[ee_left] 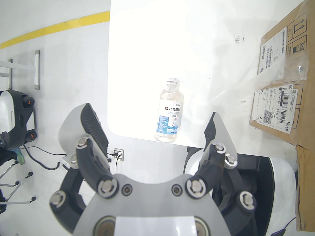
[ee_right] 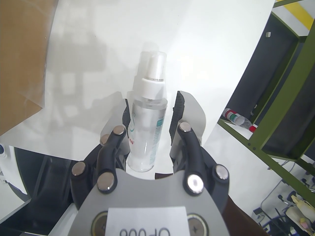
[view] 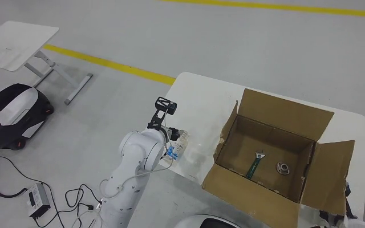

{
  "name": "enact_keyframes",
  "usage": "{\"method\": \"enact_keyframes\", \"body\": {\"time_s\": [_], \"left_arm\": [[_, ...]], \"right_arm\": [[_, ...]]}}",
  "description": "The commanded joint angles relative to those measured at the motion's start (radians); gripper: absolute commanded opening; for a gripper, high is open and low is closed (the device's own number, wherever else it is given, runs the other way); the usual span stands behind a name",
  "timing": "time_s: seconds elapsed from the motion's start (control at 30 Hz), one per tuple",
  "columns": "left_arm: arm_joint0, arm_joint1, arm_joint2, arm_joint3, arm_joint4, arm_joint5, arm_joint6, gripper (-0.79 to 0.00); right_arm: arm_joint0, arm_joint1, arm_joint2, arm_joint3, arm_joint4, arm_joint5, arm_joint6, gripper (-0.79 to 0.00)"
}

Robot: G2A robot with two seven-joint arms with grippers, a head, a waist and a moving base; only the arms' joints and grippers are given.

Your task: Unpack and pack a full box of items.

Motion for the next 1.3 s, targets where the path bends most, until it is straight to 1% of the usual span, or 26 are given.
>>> {"method": "enact_keyframes", "body": {"time_s": [0.0, 0.1, 0.2, 0.23, 0.27, 0.3, 0.33, 0.4, 0.6, 0.7, 0.77, 0.87, 0.93, 1.03, 1.17, 1.27], "left_arm": [[0.0, 0.0, 0.0, 0.0, 0.0, 0.0, 0.0, 0.0], [0.0, 0.0, 0.0, 0.0, 0.0, 0.0, 0.0, 0.0], [0.0, 0.0, 0.0, 0.0, 0.0, 0.0, 0.0, 0.0], [0.0, 0.0, 0.0, 0.0, 0.0, 0.0, 0.0, 0.0], [0.0, 0.0, 0.0, 0.0, 0.0, 0.0, 0.0, 0.0], [0.0, 0.0, 0.0, 0.0, 0.0, 0.0, 0.0, 0.0], [0.0, 0.0, 0.0, 0.0, 0.0, 0.0, 0.0, 0.0], [0.0, 0.0, 0.0, 0.0, 0.0, 0.0, 0.0, 0.0], [0.0, 0.0, 0.0, 0.0, 0.0, 0.0, 0.0, 0.0], [0.0, 0.0, 0.0, 0.0, 0.0, 0.0, 0.0, 0.0], [0.0, 0.0, 0.0, 0.0, 0.0, 0.0, 0.0, 0.0], [0.0, 0.0, 0.0, 0.0, 0.0, 0.0, 0.0, 0.0], [0.0, 0.0, 0.0, 0.0, 0.0, 0.0, 0.0, 0.0], [0.0, 0.0, 0.0, 0.0, 0.0, 0.0, 0.0, 0.0], [0.0, 0.0, 0.0, 0.0, 0.0, 0.0, 0.0, 0.0], [0.0, 0.0, 0.0, 0.0, 0.0, 0.0, 0.0, 0.0]], "right_arm": [[-0.001, 0.001, 0.009, -0.015, 0.005, -0.005, 0.002, -0.357], [-0.011, 0.003, 0.036, -0.069, 0.023, -0.003, -0.002, -0.357], [-0.033, 0.005, 0.084, -0.168, 0.059, 0.01, -0.008, -0.357], [-0.039, 0.005, 0.106, -0.216, 0.073, 0.017, -0.019, -0.44], [-0.049, 0.005, 0.125, -0.257, 0.087, 0.018, -0.026, -0.545], [-0.058, 0.006, 0.144, -0.305, 0.099, 0.014, -0.038, -0.763], [-0.067, 0.007, 0.164, -0.355, 0.108, 0.012, -0.052, -0.785], [-0.083, 0.007, 0.198, -0.433, 0.129, 0.009, -0.064, -0.785], [-0.019, 0.013, 0.253, -0.433, 0.243, -0.054, -0.198, -0.785], [0.016, 0.017, 0.244, -0.433, 0.289, -0.097, -0.247, -0.785], [0.038, 0.02, 0.222, -0.433, 0.302, -0.12, -0.259, -0.785], [0.07, 0.023, 0.17, -0.433, 0.311, -0.14, -0.263, -0.785], [0.086, 0.024, 0.118, -0.433, 0.32, -0.148, -0.258, -0.785], [0.107, 0.025, 0.016, -0.433, 0.278, -0.135, -0.246, -0.785], [0.113, 0.021, -0.145, -0.433, 0.175, -0.077, -0.221, -0.785], [0.109, 0.018, -0.254, -0.433, 0.04, -0.022, -0.178, -0.785]]}}
